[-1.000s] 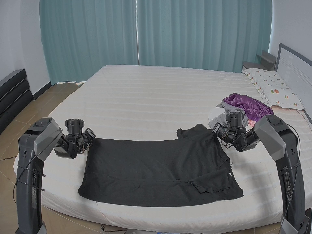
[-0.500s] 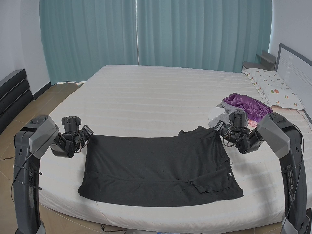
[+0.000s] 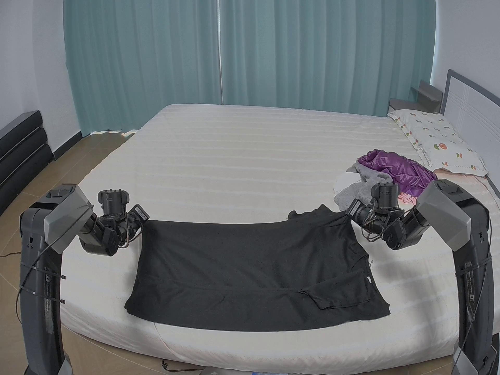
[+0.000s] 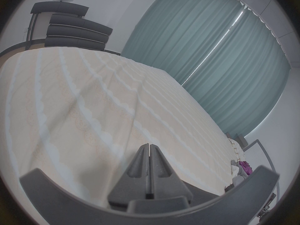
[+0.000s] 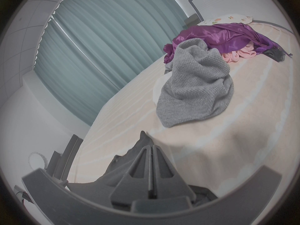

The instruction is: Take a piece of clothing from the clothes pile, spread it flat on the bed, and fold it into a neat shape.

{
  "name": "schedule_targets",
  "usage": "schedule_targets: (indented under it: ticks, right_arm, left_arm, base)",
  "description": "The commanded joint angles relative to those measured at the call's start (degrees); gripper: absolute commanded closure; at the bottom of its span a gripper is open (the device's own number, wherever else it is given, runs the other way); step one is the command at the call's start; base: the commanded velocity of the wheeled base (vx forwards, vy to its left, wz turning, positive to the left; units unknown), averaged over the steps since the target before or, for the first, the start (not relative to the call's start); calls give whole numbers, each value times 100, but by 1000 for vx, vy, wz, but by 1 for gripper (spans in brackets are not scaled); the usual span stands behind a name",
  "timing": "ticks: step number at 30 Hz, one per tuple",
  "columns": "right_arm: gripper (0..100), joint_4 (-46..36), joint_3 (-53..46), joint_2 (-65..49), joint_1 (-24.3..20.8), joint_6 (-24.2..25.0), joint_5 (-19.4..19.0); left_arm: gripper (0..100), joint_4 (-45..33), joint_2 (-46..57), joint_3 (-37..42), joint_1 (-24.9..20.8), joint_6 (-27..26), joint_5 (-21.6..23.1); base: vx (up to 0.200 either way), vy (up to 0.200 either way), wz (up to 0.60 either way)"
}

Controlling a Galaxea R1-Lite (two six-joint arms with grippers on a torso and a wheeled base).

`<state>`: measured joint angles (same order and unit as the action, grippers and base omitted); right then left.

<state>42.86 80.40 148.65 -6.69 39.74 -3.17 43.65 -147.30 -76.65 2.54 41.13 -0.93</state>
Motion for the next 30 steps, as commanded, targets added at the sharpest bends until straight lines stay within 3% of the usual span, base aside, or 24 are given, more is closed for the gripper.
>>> schedule_targets:
  ticks: [1,30]
  right_arm:
    - [100,3,-349,-302,45,-1,-184]
    - [100,785,-2749,-1400,142,42,-808]
  left_arm:
    - [100,3,219,274,1,-17,31]
    - [100,20,1458,2295,-43,-26,75]
  base:
    - [0,0,0]
    - [0,0,0]
